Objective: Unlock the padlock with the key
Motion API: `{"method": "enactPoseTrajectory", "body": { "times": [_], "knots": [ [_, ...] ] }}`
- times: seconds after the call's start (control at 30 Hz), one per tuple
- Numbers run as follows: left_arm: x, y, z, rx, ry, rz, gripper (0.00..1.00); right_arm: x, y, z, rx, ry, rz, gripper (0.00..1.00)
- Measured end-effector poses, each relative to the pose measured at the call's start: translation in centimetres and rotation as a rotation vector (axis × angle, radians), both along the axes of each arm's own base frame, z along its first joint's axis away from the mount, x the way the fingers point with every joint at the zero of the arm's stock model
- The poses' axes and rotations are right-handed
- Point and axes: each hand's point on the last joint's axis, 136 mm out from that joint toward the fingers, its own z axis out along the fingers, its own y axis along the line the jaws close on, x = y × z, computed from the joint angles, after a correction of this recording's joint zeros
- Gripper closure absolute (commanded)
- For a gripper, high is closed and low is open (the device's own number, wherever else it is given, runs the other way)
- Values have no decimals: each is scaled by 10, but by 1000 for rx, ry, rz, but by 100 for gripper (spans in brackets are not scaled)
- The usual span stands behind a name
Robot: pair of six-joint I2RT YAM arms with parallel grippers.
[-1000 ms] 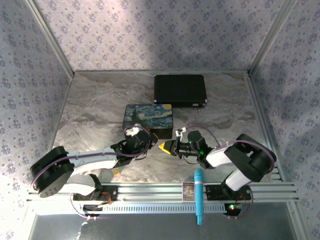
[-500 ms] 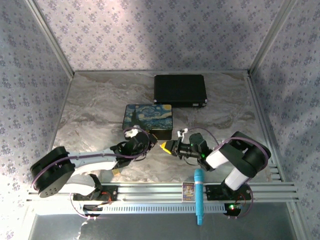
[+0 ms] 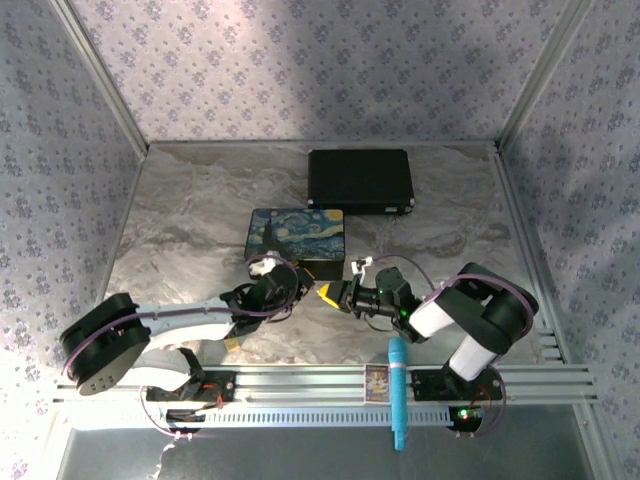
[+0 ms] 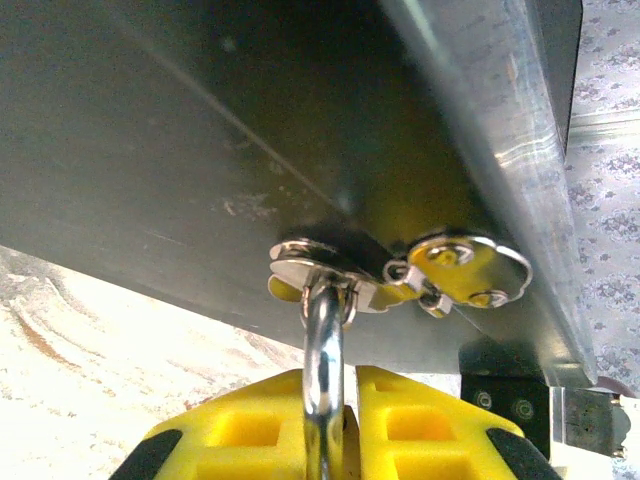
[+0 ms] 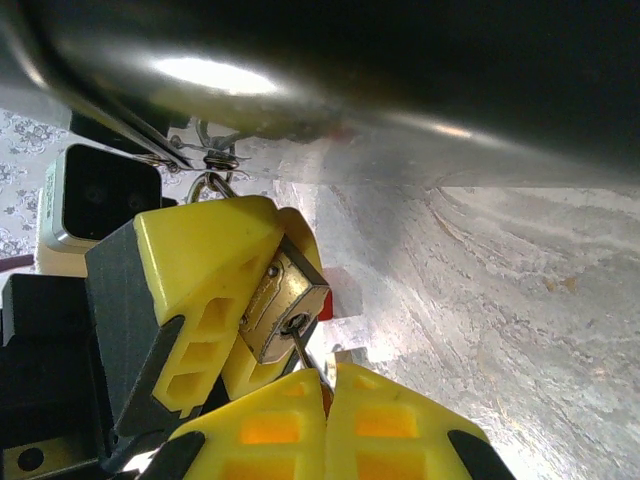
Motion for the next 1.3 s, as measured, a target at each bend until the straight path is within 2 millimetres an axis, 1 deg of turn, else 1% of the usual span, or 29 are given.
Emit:
{"method": "enactPoseTrajectory", "body": {
  "times": [0.3, 0.43, 0.6, 0.9, 1.07, 1.3],
  "knots": [
    [3, 3, 1, 9, -12, 21, 97, 5, 5, -5, 31, 34, -9, 100],
    [4, 3, 2, -2, -19, 29, 98, 6, 5, -2, 49, 45, -13, 100],
    [6, 1, 7, -50, -29, 49, 98, 8, 2, 5, 65, 49, -34, 100],
    [10, 4, 12, -59, -53, 91, 98, 11, 5, 10, 90, 80, -68, 100],
    [12, 3, 22, -101, -72, 110, 99, 15, 3, 18, 112, 73, -79, 100],
    [12, 4, 22, -98, -78, 117, 100, 16, 2, 19, 113, 72, -81, 100]
  ]
}}
